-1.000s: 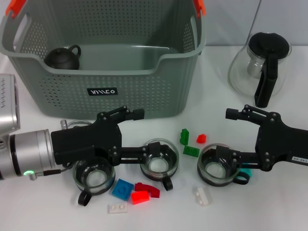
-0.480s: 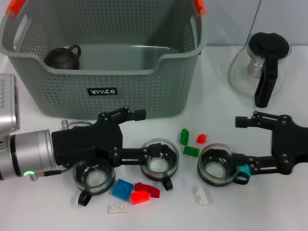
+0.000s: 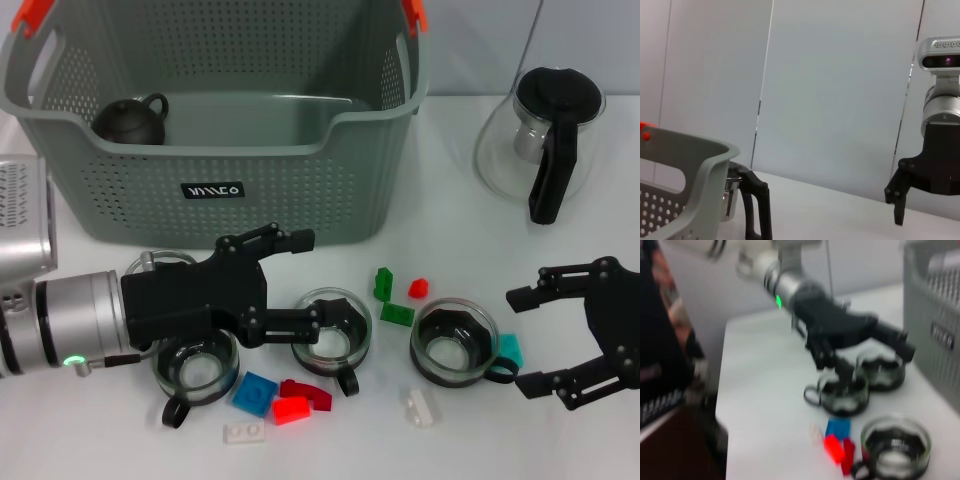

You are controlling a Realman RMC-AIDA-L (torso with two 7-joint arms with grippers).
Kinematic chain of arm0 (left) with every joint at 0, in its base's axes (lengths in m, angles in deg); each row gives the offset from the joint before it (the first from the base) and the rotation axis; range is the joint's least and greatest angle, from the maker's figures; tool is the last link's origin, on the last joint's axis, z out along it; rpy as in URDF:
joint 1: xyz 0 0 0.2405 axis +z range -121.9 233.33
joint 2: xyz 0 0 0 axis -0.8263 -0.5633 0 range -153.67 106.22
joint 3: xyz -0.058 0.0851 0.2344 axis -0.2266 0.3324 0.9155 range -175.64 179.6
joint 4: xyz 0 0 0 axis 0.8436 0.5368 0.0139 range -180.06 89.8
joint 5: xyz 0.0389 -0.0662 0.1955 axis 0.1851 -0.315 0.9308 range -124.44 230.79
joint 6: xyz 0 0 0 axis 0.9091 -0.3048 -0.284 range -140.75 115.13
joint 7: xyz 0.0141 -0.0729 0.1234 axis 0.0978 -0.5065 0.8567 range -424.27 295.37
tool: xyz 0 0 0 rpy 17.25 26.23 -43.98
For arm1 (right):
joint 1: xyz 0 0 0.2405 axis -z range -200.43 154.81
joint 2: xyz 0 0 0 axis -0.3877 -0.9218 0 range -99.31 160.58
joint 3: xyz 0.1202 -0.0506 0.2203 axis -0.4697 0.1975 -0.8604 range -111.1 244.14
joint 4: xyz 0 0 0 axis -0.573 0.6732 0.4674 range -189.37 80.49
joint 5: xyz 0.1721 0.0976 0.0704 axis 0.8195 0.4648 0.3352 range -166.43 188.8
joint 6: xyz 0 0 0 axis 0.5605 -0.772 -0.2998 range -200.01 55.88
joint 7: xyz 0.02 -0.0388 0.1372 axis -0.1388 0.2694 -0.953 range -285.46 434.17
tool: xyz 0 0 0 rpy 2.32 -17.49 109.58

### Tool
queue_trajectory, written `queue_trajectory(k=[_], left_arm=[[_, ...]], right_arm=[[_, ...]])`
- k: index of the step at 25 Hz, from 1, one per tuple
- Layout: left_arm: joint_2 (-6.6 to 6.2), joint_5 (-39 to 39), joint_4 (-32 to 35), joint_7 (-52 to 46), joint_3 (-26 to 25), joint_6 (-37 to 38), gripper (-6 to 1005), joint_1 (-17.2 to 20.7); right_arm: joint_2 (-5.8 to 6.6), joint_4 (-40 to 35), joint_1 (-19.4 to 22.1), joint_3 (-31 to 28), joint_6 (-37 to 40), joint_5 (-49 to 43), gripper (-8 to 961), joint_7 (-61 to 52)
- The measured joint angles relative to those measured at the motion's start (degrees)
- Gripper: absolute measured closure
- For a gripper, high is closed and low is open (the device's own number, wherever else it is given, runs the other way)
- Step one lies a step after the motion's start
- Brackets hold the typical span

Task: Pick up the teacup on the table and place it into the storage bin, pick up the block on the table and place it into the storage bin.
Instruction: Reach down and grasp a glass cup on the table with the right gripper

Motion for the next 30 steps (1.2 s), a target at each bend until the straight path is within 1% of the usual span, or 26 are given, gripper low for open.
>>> queue_trajectory(k=[3,8,15,16,17,22,30], left_arm=[[0.07,0.0,-0.4,0.0,-0.1,-0.5,52,-0.1],[0.08,0.0,-1.2,0.3,-0.5,-0.7,52,-0.2],[0.05,-0.2,-1.6,0.8,-0.5,-1.4,52,0.2],[0.05,-0.2,-1.6,0.8,-0.5,-1.4,52,0.2],[0.05,-0.3,-1.6,0.8,-0.5,-1.4,52,0.3],[0.05,-0.4,-1.7,0.8,-0.5,-1.4,52,0.3],[0.06,-0.5,-2.5,1.4,-0.5,-1.4,52,0.4]], right_arm=[[-0.3,-2.5,-1.9,2.9,-0.3,-3.9,11,-3.7],[-0.63,-2.8,-4.7,7.4,-3.1,-9.2,12,-7.9],[-0.84,-1.7,-5.1,17.9,-10.7,-8.3,12,-9.5],[-0.86,-1.0,-5.2,20.4,-12.3,-7.3,12,-9.5],[-0.86,-1.0,-5.2,20.4,-12.3,-7.3,12,-9.5],[-0.84,0.9,-5.6,27.5,-16.9,-6.4,12,-9.8],[-0.77,1.8,-5.8,34.5,-21.3,-8.4,11,-11.8]])
